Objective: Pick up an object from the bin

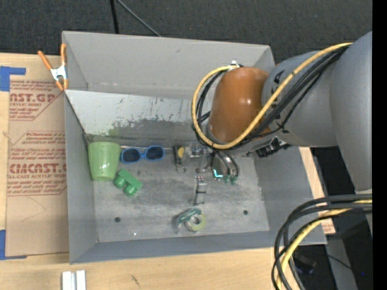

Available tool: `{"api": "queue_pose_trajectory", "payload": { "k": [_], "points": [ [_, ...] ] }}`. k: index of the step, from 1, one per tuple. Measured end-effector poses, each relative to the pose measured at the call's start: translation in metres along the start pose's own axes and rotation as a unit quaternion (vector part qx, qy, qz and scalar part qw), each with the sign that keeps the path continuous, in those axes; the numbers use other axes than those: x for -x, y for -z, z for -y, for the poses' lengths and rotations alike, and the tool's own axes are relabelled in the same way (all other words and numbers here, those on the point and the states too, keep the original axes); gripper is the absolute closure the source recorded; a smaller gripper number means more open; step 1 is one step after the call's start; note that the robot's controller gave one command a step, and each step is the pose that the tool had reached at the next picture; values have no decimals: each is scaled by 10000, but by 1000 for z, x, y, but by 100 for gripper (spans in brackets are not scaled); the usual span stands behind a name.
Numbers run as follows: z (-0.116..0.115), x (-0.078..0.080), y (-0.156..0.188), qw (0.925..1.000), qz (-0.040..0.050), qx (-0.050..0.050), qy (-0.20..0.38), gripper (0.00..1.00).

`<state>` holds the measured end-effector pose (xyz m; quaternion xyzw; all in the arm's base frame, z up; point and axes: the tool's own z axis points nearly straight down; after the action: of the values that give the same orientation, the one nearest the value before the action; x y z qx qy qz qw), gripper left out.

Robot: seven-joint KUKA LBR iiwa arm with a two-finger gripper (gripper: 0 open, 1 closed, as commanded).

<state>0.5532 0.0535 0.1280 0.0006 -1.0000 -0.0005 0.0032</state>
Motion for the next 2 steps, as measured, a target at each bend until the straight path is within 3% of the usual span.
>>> {"api": "queue_pose_trajectory", "payload": {
  "k": [1, 2],
  "points": [
    [-14, -19, 18, 9894, 37, -6, 1455, 0],
    [2, -71, -38, 9859, -5, -3, 1674, 0]
  ]
}}
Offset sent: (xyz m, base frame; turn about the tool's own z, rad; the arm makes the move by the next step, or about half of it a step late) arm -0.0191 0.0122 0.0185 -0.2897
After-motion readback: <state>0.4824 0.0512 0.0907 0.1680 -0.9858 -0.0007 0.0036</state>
